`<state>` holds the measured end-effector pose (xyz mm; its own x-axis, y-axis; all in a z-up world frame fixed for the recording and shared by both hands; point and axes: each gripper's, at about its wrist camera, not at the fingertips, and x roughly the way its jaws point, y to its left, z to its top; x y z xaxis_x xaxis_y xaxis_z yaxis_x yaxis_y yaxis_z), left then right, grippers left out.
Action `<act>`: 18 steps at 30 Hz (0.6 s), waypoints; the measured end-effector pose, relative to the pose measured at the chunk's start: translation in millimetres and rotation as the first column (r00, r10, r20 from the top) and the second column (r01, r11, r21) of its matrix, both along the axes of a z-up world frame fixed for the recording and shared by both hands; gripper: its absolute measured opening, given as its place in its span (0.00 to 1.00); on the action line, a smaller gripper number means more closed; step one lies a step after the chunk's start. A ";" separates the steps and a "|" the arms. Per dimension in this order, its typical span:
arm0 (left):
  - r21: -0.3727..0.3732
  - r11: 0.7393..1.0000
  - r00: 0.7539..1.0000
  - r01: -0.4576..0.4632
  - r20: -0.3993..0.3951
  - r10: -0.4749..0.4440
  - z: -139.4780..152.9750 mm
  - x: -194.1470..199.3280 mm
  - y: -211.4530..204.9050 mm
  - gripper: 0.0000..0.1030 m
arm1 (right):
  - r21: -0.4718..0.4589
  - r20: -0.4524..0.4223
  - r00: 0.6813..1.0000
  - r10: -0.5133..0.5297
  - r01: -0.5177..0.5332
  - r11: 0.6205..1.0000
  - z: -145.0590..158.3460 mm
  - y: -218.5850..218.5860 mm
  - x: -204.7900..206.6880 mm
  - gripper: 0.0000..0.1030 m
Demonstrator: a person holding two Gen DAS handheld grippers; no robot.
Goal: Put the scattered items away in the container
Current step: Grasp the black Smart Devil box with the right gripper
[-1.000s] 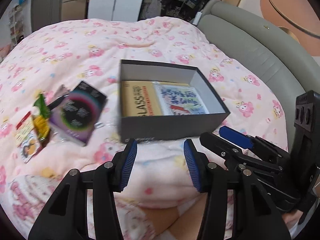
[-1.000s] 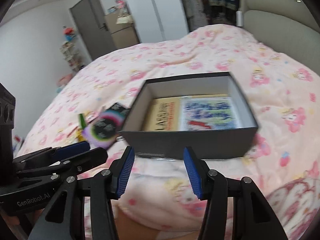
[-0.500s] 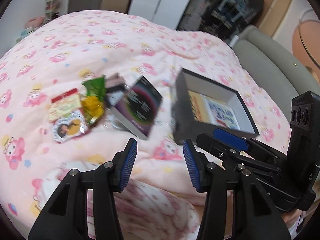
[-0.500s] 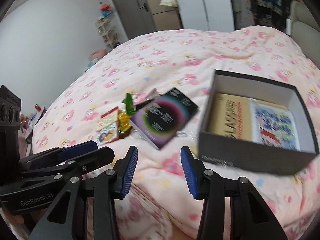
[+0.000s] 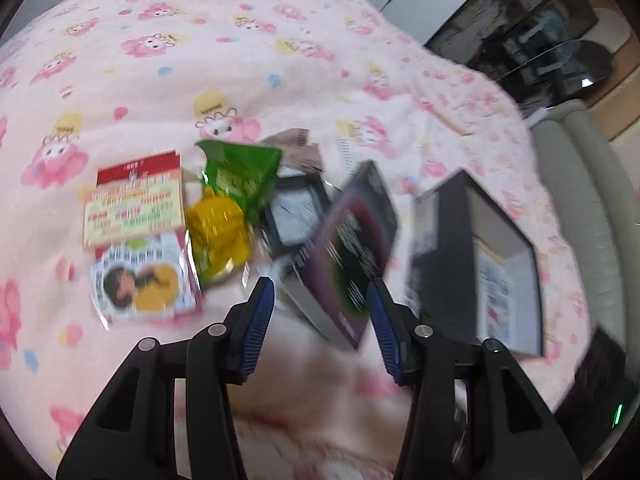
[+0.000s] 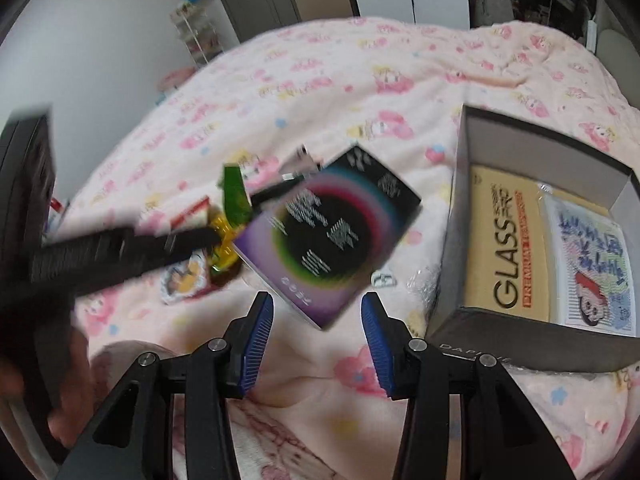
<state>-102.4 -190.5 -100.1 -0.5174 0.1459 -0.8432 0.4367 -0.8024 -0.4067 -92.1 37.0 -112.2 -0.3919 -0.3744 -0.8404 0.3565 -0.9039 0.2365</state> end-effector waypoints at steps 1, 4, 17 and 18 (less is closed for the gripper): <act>-0.016 1.000 1.000 -0.011 0.018 0.011 -5.2 -8.9 -2.9 0.49 | 0.000 0.019 1.000 -0.004 0.004 1.000 -6.8 -0.8 -1.7 0.41; -0.013 1.000 0.998 -0.016 0.057 0.016 -22.8 -27.8 -10.7 0.49 | -0.002 0.088 0.996 -0.022 0.022 1.000 -29.6 0.9 -9.0 0.41; 0.104 0.993 0.994 0.048 0.089 -0.057 -41.2 -21.5 7.1 0.35 | -0.244 0.227 0.974 0.015 0.042 0.969 -77.3 13.5 -27.8 0.43; 0.105 0.993 0.995 0.045 0.084 -0.054 -37.2 -14.6 9.9 0.32 | -0.251 0.222 0.975 0.019 0.038 0.967 -74.1 16.9 -23.5 0.43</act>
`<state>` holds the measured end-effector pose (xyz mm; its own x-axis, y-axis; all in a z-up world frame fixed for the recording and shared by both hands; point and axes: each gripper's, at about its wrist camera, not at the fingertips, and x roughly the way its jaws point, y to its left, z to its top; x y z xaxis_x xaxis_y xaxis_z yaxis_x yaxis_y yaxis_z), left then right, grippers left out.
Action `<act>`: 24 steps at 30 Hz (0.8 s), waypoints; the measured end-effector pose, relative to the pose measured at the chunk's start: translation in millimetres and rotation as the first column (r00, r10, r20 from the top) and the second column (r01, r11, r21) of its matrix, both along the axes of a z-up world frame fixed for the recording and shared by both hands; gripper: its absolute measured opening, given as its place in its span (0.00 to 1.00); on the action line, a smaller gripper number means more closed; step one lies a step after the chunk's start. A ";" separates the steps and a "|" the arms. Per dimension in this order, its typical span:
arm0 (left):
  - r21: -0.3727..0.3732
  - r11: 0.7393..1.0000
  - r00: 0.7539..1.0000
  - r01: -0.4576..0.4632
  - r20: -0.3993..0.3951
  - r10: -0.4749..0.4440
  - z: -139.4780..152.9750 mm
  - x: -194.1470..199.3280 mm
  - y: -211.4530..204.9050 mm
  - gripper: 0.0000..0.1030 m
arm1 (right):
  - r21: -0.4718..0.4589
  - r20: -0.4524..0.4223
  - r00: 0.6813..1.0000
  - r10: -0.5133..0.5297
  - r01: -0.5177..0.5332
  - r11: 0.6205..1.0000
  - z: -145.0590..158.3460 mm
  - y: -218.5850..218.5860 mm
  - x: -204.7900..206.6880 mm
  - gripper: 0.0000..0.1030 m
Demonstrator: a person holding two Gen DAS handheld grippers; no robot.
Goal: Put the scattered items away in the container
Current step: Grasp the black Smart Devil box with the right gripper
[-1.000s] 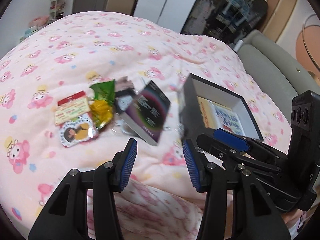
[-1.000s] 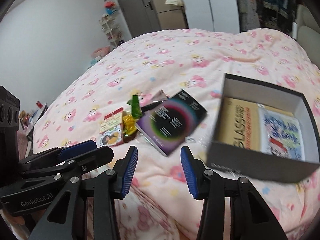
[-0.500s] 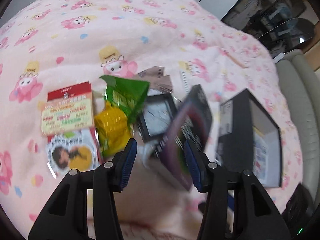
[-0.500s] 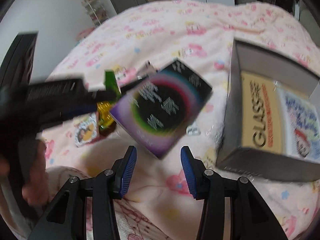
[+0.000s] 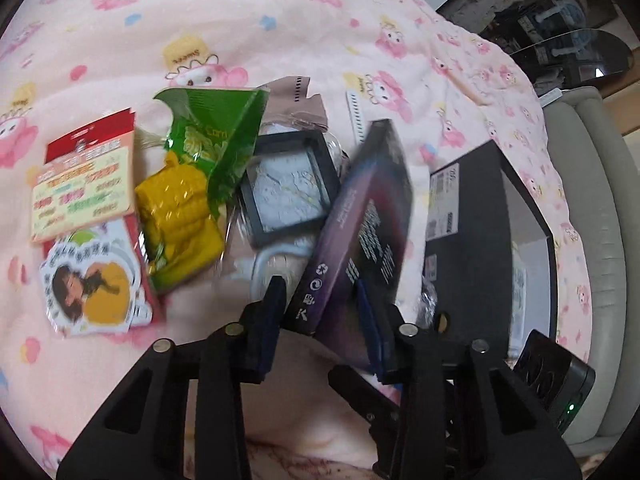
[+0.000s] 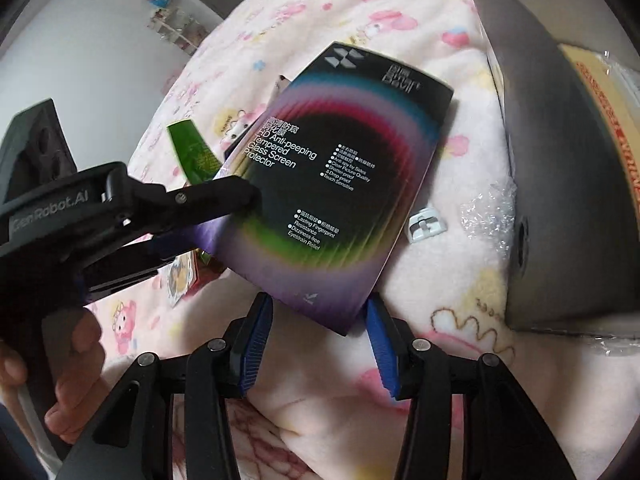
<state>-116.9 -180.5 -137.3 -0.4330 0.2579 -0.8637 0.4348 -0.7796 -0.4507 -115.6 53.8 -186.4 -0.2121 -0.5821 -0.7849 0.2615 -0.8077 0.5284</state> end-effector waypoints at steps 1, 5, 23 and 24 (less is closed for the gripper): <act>0.011 1.000 1.000 -0.003 -0.004 0.003 3.2 6.5 2.2 0.31 | -0.006 0.000 1.000 0.003 -0.003 1.000 3.9 4.1 4.5 0.42; 0.052 0.998 1.000 0.021 -0.011 -0.021 18.4 37.5 18.2 0.29 | -0.014 -0.026 0.998 0.049 -0.050 0.999 28.8 25.5 35.7 0.42; -0.080 0.997 0.994 0.018 0.109 -0.010 -5.4 12.3 24.8 0.48 | 0.087 -0.062 0.994 0.090 -0.084 0.993 33.7 54.3 34.1 0.42; -0.054 0.998 0.990 0.018 0.139 -0.010 -13.8 11.5 24.5 0.48 | 0.062 -0.045 0.996 0.079 -0.076 0.995 24.4 54.5 33.0 0.42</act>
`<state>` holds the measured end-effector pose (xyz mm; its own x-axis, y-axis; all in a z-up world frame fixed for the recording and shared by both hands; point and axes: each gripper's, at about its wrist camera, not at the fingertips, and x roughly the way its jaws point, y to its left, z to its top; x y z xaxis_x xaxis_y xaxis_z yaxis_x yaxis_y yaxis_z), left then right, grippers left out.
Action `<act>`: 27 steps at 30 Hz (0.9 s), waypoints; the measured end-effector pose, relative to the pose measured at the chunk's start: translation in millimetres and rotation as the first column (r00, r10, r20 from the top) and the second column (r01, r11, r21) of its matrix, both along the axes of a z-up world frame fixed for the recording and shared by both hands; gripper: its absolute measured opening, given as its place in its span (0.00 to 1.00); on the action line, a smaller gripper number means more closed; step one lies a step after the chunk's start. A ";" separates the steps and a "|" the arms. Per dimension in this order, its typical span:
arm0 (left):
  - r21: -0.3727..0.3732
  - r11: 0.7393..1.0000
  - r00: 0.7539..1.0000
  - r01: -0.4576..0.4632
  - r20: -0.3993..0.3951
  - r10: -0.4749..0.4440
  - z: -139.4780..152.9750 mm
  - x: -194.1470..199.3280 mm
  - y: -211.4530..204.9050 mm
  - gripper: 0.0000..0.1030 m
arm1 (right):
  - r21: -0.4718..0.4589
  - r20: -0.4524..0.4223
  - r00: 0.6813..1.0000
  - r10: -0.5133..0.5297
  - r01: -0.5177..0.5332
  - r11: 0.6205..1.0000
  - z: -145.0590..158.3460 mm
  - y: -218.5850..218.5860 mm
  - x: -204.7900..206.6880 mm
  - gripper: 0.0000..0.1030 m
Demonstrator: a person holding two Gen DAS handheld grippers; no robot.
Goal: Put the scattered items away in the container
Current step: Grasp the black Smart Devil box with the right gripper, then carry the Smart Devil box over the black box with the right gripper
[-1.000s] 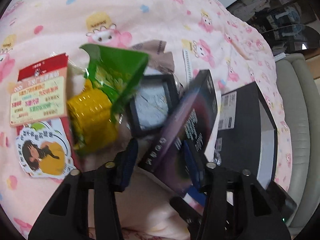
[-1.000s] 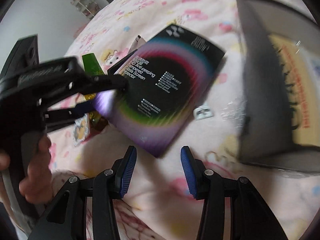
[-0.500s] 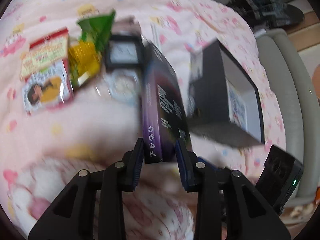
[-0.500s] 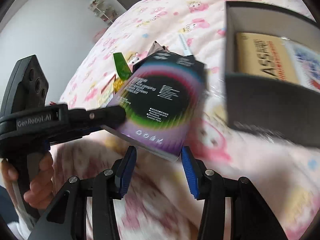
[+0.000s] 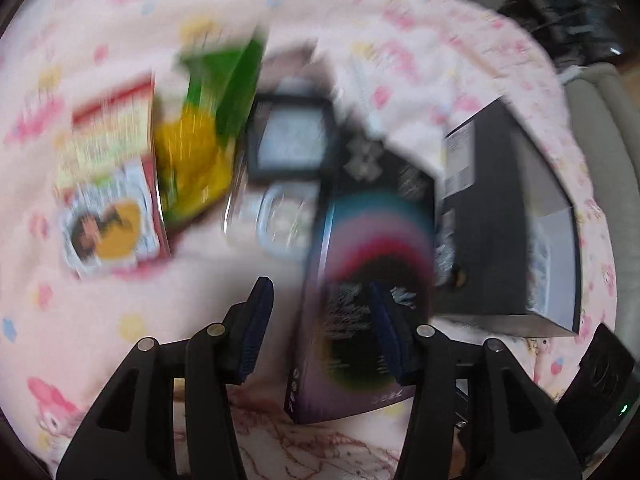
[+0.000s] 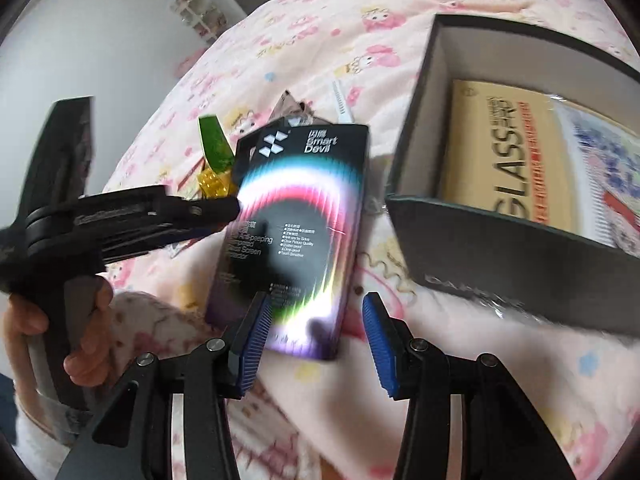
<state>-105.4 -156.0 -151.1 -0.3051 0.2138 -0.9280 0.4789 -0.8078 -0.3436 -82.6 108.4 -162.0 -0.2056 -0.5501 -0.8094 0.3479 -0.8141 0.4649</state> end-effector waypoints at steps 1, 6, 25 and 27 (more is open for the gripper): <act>0.002 1.000 1.000 0.011 -0.009 -0.011 -0.5 1.0 1.9 0.48 | -0.029 0.019 1.000 -0.006 0.007 1.000 -7.1 0.7 -1.0 0.42; -0.032 0.997 0.998 0.069 0.012 -0.068 -4.7 -2.3 15.7 0.46 | -0.132 0.088 0.996 0.016 -0.004 0.991 -33.7 -1.4 -3.5 0.42; 0.024 0.990 0.989 0.137 0.061 -0.138 -7.5 5.7 37.5 0.50 | -0.118 0.063 0.998 -0.009 0.017 0.993 -26.2 15.8 5.5 0.41; 0.007 0.987 0.987 0.159 -0.001 -0.159 6.7 17.2 42.2 0.48 | -0.122 0.033 0.999 0.007 -0.003 0.992 -9.5 21.1 12.8 0.40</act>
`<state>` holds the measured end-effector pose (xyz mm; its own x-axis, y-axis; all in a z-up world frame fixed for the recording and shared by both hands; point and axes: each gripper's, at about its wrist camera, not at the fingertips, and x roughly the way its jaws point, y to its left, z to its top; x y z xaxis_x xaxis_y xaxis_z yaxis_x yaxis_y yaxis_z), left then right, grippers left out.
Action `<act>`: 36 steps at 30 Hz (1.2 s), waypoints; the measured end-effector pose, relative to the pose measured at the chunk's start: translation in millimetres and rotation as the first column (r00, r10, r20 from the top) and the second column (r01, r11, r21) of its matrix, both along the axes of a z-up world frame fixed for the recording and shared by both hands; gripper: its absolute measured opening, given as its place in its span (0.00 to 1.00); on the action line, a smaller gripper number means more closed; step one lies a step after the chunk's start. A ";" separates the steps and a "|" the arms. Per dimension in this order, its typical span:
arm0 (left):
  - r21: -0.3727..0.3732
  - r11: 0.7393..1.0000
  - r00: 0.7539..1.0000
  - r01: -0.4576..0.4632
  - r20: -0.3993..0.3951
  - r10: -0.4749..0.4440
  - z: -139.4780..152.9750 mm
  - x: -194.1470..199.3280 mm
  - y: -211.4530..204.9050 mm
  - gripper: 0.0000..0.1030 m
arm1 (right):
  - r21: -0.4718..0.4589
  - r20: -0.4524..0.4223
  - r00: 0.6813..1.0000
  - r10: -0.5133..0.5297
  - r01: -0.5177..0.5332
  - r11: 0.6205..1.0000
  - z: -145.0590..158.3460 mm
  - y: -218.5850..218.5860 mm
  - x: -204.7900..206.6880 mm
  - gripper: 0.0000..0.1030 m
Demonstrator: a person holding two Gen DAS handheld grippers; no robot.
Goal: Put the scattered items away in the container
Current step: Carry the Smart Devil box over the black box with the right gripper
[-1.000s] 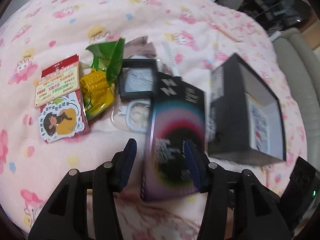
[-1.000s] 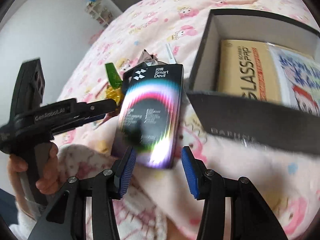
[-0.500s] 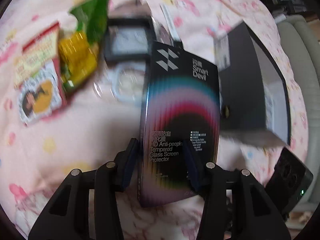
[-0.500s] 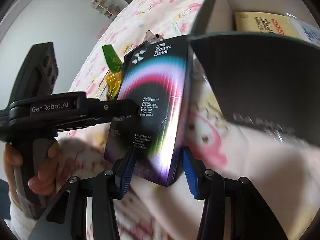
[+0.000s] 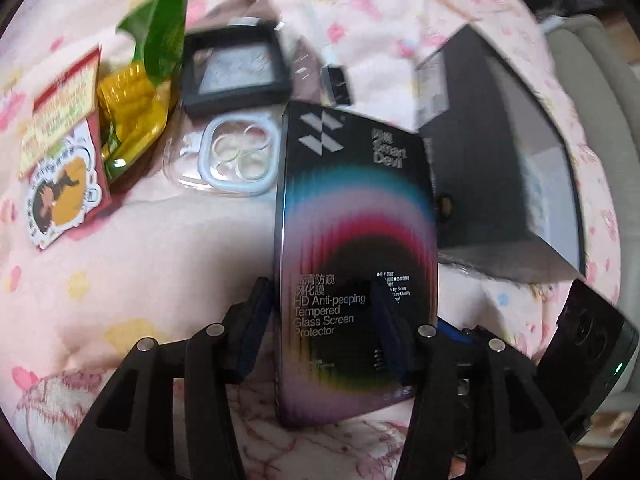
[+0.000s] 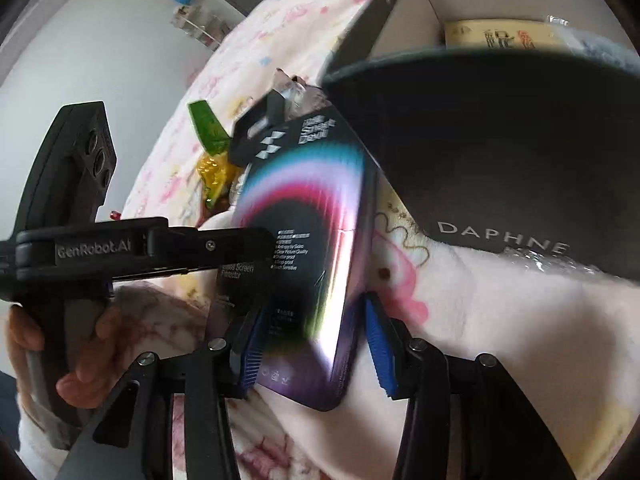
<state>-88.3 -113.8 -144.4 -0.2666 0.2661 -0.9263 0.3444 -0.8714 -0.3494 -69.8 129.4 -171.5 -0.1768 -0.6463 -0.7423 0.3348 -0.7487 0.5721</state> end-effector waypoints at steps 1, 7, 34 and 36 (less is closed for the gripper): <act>0.013 1.000 1.000 -0.001 -0.030 0.001 8.5 7.9 0.8 0.48 | -0.002 -0.014 1.000 -0.001 0.001 1.000 8.4 1.8 2.4 0.40; 0.013 1.000 0.977 -0.009 -0.213 0.012 74.5 44.6 13.8 0.43 | 0.047 -0.232 0.973 0.009 0.002 0.999 81.9 4.1 32.9 0.39; 0.049 0.970 0.952 0.239 -0.207 -0.225 49.5 -143.1 180.2 0.44 | 0.108 -0.138 0.945 -0.296 0.311 0.944 77.2 177.4 -86.6 0.43; 0.047 0.969 0.955 0.244 -0.185 -0.232 43.0 -149.3 177.6 0.43 | 0.121 -0.103 0.953 -0.286 0.298 0.947 67.7 172.8 -95.4 0.43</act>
